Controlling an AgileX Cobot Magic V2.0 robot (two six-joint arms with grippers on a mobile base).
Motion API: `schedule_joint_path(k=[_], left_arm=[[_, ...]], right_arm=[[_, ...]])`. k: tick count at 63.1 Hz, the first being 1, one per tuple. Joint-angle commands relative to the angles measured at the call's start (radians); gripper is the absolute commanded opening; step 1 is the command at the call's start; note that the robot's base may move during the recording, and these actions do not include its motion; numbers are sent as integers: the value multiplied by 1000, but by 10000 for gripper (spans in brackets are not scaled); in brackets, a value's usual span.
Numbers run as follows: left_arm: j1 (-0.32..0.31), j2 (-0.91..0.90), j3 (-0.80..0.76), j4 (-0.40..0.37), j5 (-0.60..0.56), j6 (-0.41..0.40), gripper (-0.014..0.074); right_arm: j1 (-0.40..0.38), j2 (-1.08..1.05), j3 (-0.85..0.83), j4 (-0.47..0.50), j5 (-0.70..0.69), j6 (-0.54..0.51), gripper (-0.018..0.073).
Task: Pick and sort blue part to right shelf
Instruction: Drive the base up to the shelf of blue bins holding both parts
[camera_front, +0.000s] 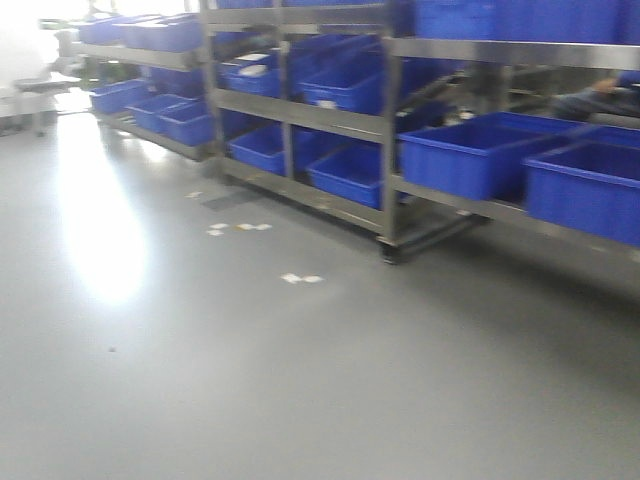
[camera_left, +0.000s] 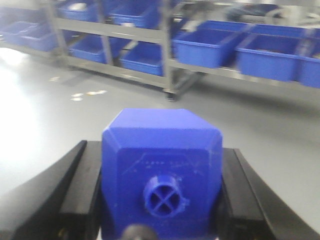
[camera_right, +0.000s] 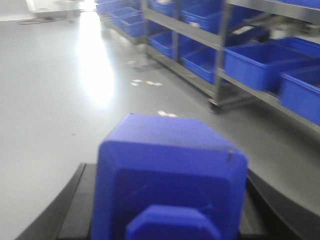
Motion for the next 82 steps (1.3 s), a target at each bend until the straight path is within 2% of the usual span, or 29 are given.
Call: schedule_joint_path(k=[1,82], left_arm=[[-7,13,-29,6,-87,0,312],[-7,13,-29,4,-87,0,312]], right_arm=[[-2,14,-25,-7,-97,-12,230],[-2,14,-25,-7,-97,-12,230]])
